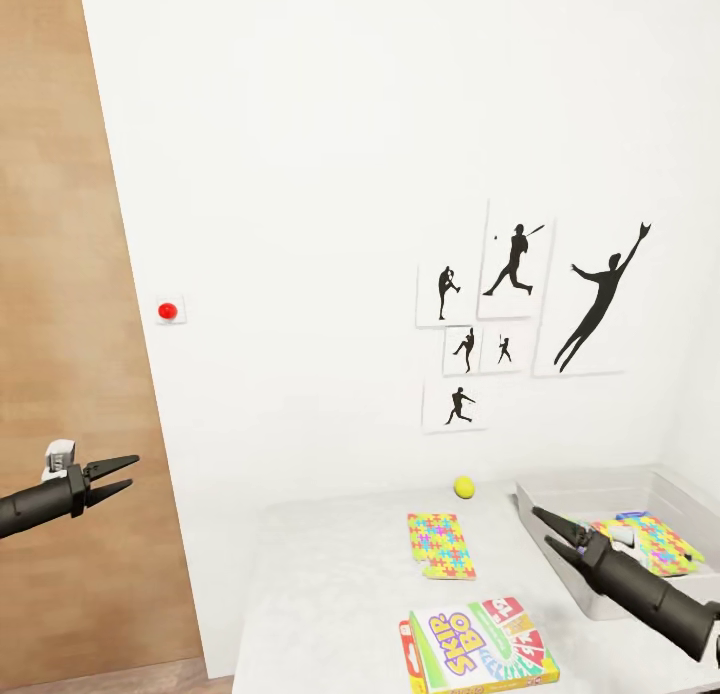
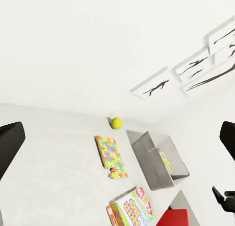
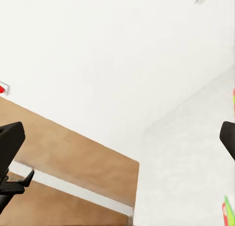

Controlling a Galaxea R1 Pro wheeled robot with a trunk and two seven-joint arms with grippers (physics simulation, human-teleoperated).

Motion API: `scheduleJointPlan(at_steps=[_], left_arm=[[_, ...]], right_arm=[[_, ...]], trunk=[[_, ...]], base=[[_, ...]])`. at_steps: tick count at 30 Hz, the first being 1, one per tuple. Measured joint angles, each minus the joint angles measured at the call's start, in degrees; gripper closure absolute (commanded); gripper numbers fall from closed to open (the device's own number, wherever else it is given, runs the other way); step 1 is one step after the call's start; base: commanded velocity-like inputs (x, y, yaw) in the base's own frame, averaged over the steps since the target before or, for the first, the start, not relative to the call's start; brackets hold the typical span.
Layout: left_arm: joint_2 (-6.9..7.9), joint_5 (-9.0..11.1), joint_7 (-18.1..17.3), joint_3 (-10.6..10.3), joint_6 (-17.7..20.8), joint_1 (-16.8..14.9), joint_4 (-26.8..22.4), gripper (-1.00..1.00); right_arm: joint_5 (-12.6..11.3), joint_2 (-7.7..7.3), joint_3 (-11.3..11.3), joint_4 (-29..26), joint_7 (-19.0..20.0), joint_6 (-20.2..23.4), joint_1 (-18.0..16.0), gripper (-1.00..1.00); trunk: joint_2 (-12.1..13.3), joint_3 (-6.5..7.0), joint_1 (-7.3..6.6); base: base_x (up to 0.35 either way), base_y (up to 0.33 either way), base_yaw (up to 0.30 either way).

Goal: Put all the toys in the child's room - the three board games (two on the bed and one on the table), the two jigsaw puzzles on the table, and the tennis ball on the table - inside the toy box on the table in the child's room.

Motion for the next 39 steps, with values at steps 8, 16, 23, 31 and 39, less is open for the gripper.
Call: scheduleJointPlan(at_steps=[8, 16, 23, 31, 39], left_arm=[[0.0, -0.01, 0.0, 0.0, -0.01, 0.0, 0.0, -1.0], [0.03, -0.02, 0.01, 0.01, -0.01, 0.0, 0.0, -1.0], [0.04, -0.05, 0.01, 0.01, -0.01, 0.0, 0.0, -1.0], [0.04, -0.01, 0.03, 0.01, -0.13, 0.01, 0.0, -1.0], [0.04, -0.03, 0.03, 0.01, -0.25, 0.01, 0.0, -1.0]], right_arm=[[-0.51, -0.2, 5.67, 0.56, -15.77, 3.17, -9.92, -1.0], [-0.02, -0.37, 12.52, 3.88, -29.79, 3.15, -18.34, -1.0], [0.81, -0.44, 15.13, 11.63, -38.17, 3.23, -24.26, -1.0], [0.99, -2.21, 16.11, 26.91, -45.96, 3.26, -28.99, -1.0], [1.01, -3.16, 16.76, 31.5, -47.27, 3.27, -29.73, -1.0]], trunk=[[0.0, 0.0, 0.0], [0.0, 0.0, 0.0], [0.0, 0.0, 0.0], [0.0, 0.0, 0.0], [0.0, 0.0, 0.0]], base=[[0.0, 0.0, 0.0], [0.0, 0.0, 0.0], [0.0, 0.0, 0.0], [0.0, 0.0, 0.0], [0.0, 0.0, 0.0]])
